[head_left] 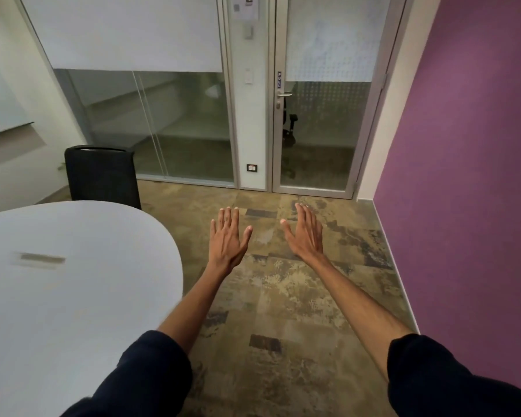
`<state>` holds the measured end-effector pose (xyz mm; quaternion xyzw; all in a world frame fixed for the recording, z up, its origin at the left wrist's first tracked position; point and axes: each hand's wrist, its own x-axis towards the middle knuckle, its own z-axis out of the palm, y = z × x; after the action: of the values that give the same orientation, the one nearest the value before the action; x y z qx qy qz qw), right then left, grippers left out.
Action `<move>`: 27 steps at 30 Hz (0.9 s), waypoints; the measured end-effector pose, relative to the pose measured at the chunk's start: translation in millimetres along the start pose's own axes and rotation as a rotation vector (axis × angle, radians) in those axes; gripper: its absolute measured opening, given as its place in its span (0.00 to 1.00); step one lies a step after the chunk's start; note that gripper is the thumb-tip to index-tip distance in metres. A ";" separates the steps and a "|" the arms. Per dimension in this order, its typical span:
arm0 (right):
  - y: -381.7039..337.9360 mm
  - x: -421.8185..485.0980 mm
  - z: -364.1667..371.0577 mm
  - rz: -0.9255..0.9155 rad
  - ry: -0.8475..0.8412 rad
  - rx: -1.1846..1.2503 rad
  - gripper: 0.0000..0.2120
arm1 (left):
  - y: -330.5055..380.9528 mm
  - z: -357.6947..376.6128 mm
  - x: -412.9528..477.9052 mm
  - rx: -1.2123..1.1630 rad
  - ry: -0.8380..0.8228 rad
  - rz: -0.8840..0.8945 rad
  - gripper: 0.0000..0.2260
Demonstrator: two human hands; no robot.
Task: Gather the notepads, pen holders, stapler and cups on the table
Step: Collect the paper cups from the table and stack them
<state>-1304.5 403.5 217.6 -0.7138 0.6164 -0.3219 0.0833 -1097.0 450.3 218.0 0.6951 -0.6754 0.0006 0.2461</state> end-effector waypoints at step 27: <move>-9.7 418.7 244.1 -0.164 -0.216 0.102 0.32 | -145.1 134.4 366.4 0.105 -0.004 -0.210 0.34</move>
<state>-1145.5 -53.1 181.9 -0.7872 0.5261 -0.2798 0.1588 -973.2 55.3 172.5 0.7739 -0.5985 0.0090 0.2069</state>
